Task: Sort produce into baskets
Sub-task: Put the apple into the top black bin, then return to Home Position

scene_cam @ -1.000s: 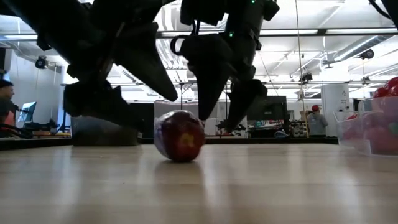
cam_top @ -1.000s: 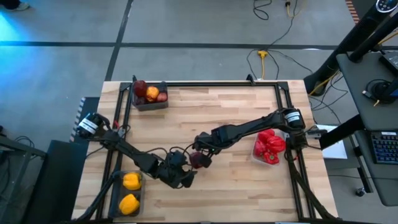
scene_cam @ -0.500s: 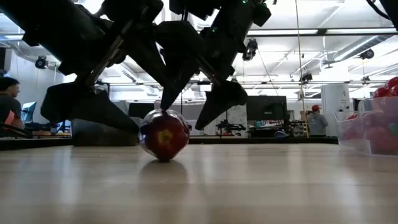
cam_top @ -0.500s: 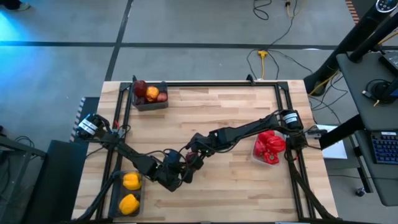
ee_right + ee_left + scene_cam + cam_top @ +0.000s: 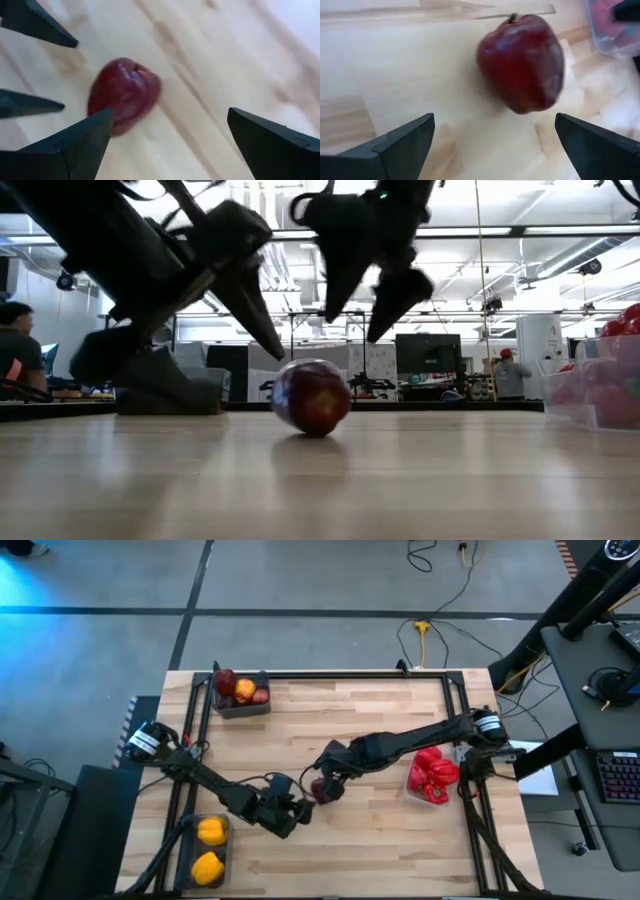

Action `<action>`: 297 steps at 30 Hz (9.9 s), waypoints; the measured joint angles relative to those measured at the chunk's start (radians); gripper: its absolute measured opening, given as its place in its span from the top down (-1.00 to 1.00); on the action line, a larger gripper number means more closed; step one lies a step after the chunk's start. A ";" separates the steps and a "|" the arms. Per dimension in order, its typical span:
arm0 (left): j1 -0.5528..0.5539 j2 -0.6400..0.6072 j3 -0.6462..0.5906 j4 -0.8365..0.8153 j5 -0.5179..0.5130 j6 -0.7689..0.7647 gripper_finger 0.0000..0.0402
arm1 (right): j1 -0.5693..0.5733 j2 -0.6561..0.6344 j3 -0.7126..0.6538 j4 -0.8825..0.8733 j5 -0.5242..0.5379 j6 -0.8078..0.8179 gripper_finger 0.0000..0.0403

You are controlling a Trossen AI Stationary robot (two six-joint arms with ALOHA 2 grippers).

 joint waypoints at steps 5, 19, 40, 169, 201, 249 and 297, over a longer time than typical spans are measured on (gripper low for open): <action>0.036 0.023 0.004 0.024 0.039 0.051 -0.98 | 0.001 -0.096 0.000 -0.160 0.064 0.037 -0.91; 0.162 0.096 0.008 0.158 0.072 0.211 -0.98 | -0.003 -0.168 -0.002 -0.275 0.178 0.109 -0.91; 0.151 0.101 0.008 0.256 0.128 0.220 -0.98 | -0.056 -0.131 -0.518 0.531 -0.090 0.048 -0.91; 0.342 -0.959 -0.452 0.743 0.448 1.389 -0.96 | 0.085 -0.471 -0.126 -0.495 0.884 -0.026 0.66; 0.351 -1.030 -0.603 0.573 0.456 1.348 -0.96 | -0.236 -1.275 -1.009 0.738 -0.139 -0.872 0.96; 0.737 -1.185 -0.904 0.476 0.770 1.548 -0.96 | -0.236 -1.813 -1.518 0.931 -0.093 -0.684 0.94; 0.354 -1.606 -0.903 0.198 0.598 1.599 -0.96 | -0.231 -1.780 -1.519 0.911 -0.167 -0.452 0.94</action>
